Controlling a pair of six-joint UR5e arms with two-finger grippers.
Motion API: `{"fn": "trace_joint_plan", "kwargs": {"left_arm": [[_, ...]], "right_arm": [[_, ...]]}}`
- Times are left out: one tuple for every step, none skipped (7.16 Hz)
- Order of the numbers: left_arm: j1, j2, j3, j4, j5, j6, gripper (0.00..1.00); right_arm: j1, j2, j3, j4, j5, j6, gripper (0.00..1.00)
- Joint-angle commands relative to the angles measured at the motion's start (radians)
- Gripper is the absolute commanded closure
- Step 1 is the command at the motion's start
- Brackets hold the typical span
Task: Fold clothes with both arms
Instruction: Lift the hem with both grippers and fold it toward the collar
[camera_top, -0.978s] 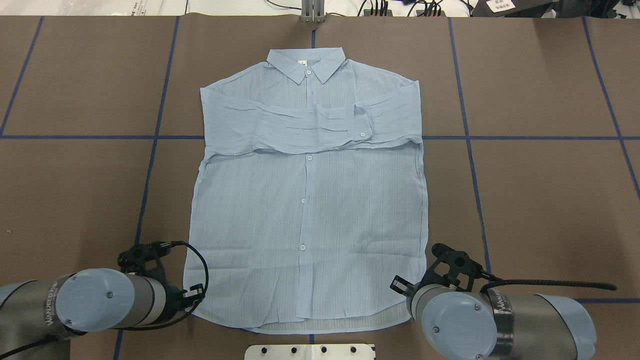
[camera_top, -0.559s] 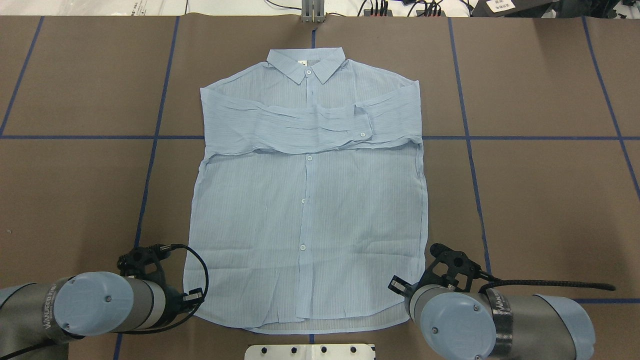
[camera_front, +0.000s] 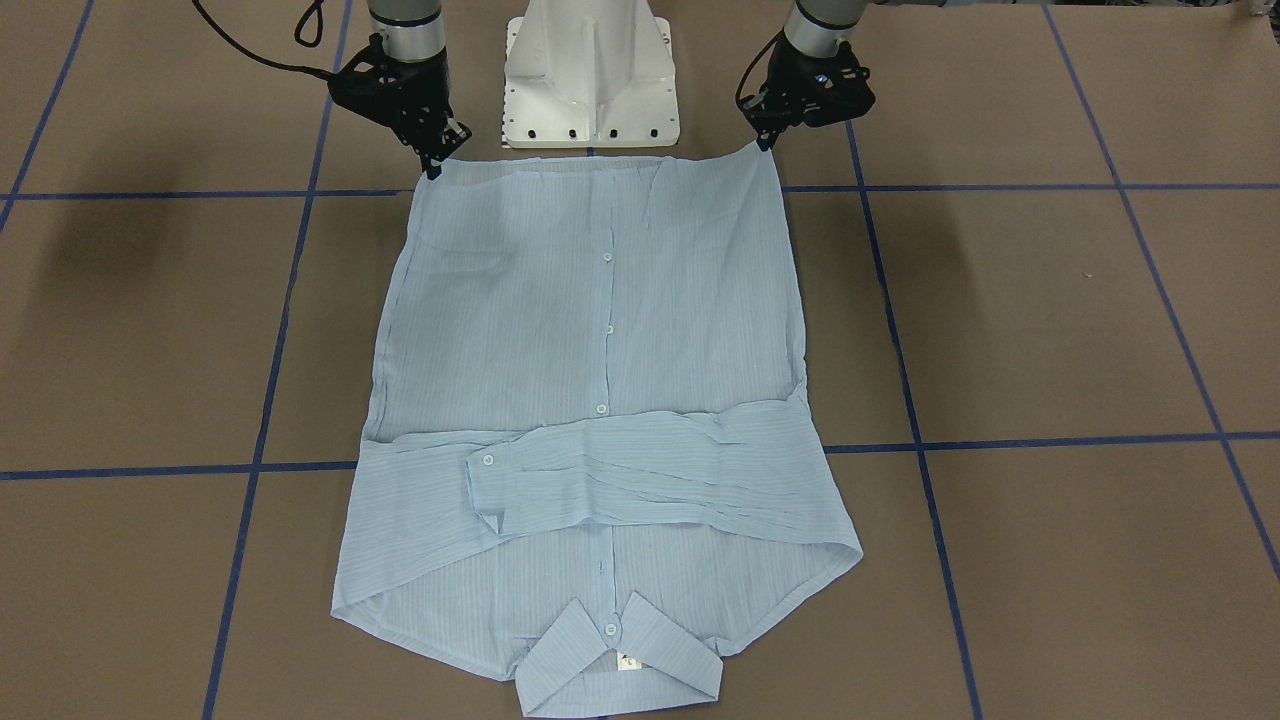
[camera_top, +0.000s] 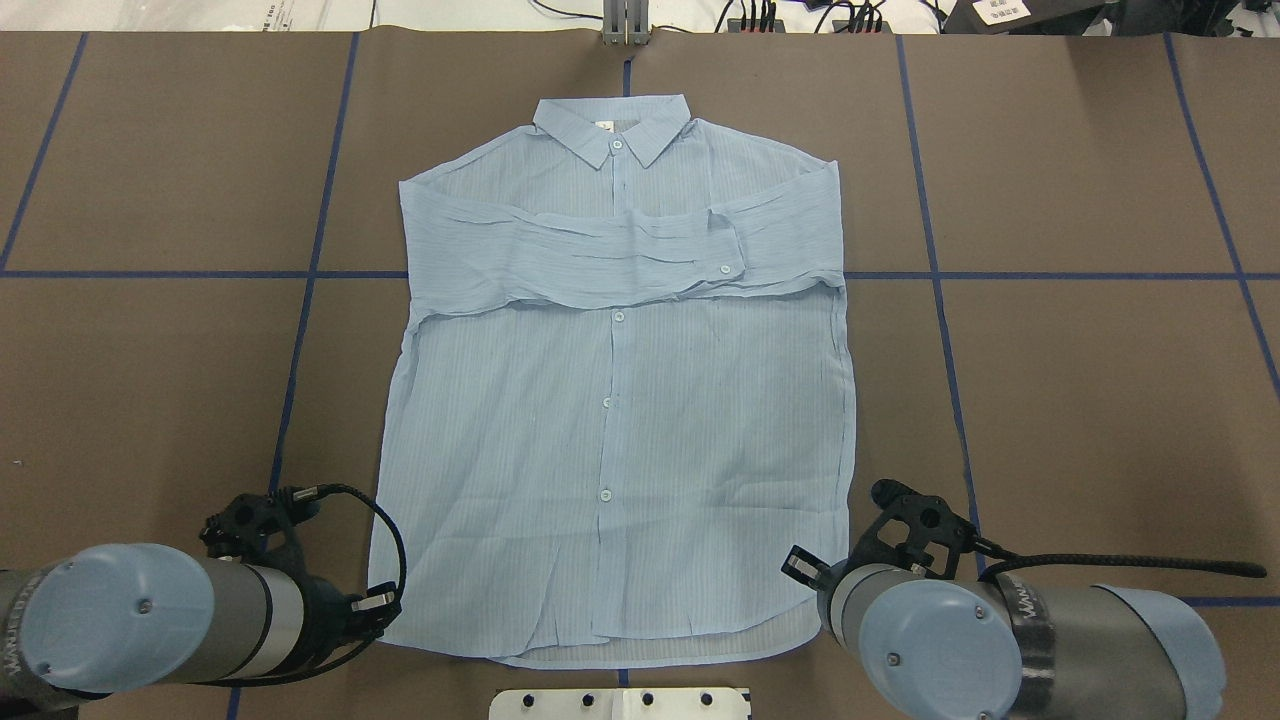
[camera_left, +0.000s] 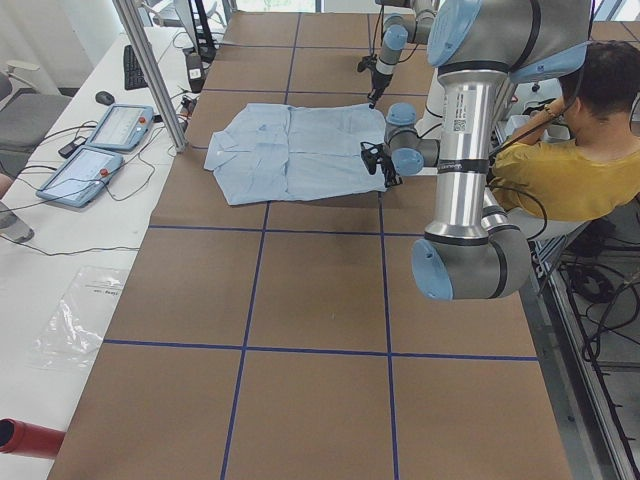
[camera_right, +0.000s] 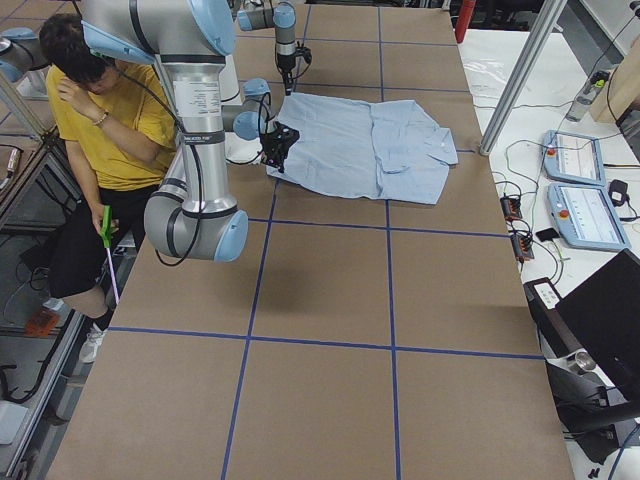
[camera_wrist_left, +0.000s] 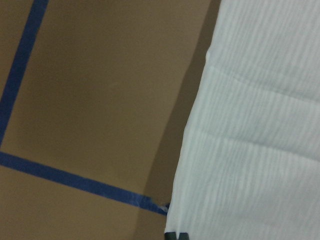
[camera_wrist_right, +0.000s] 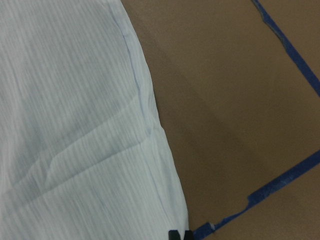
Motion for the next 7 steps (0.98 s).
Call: {"fn": "trace_joint_plan", "kwargs": {"left_arm": [[-0.005, -0.002, -0.081, 0.013, -0.015, -0.089, 1.00], [-0.020, -0.003, -0.118, 0.018, -0.035, -0.080, 1.00], [-0.088, -0.012, -0.121, 0.030, -0.058, -0.066, 1.00], [-0.153, -0.022, -0.121, 0.032, -0.060, -0.057, 1.00], [-0.241, -0.058, -0.122, 0.033, -0.066, 0.069, 1.00], [-0.352, -0.109, -0.089, 0.065, -0.110, 0.195, 1.00], [-0.452, -0.187, -0.019, 0.103, -0.163, 0.256, 1.00]], "right_arm": [[0.001, 0.004, 0.183, -0.148, 0.015, 0.000, 1.00], [0.030, 0.022, 0.204, -0.176, 0.015, 0.000, 1.00], [0.097, 0.060, 0.204, -0.178, 0.016, -0.005, 1.00], [0.169, 0.118, 0.201, -0.196, 0.033, -0.013, 1.00], [0.229, 0.157, 0.186, -0.224, 0.080, -0.020, 1.00], [0.301, 0.168, 0.160, -0.227, 0.125, -0.087, 1.00], [0.360, 0.188, 0.108, -0.218, 0.144, -0.185, 1.00]]}}
